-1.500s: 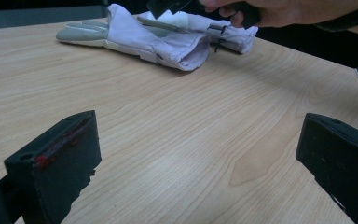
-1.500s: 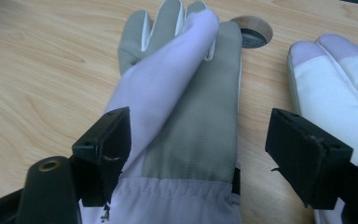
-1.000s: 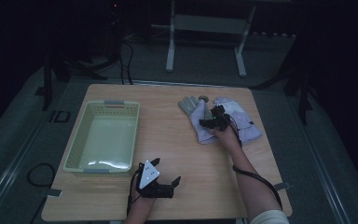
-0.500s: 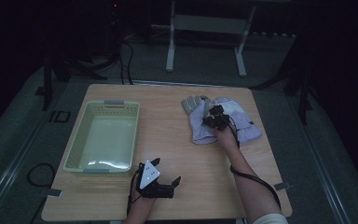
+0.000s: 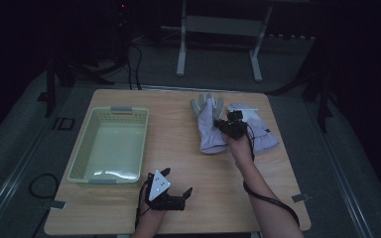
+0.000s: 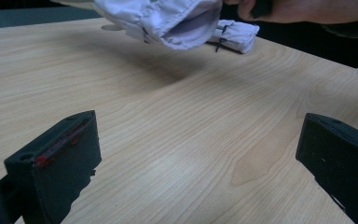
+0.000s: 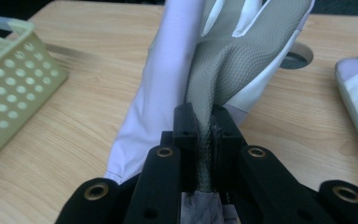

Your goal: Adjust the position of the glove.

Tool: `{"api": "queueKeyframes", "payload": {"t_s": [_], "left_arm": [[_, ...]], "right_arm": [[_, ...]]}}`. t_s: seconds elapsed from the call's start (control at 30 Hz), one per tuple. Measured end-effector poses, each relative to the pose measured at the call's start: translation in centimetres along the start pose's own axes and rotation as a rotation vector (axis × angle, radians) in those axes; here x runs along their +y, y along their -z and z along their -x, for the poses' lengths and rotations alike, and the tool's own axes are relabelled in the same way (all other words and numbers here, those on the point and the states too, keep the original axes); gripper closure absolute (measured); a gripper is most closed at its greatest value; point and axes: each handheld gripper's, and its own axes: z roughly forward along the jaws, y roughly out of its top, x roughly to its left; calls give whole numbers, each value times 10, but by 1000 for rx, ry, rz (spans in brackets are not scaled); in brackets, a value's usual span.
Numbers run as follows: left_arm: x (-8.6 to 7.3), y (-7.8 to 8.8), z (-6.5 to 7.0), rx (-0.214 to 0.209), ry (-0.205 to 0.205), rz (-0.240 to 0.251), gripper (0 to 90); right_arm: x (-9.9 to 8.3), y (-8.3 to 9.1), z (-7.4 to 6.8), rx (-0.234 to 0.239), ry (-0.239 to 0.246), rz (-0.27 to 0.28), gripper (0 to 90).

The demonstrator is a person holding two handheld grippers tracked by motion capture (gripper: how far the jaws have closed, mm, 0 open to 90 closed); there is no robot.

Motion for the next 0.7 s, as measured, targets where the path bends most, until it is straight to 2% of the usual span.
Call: {"api": "queueKeyframes", "payload": {"t_s": [0.17,0.2,0.43,0.57,0.7], "left_arm": [[0,0,0,1,-1,0,0],[0,0,0,0,0,1,0],[0,0,0,0,-5,-3,0],[0,0,0,-6,-1,1,0],[0,0,0,-6,-1,0,0]], "right_arm": [[-9,15,-12,-8,-18,51,831],[-17,22,-20,-23,-10,72,832],[-41,38,-43,-3,-3,88,832],[-54,39,-50,0,-41,104,832],[-64,31,-58,-9,-32,86,832]]}}
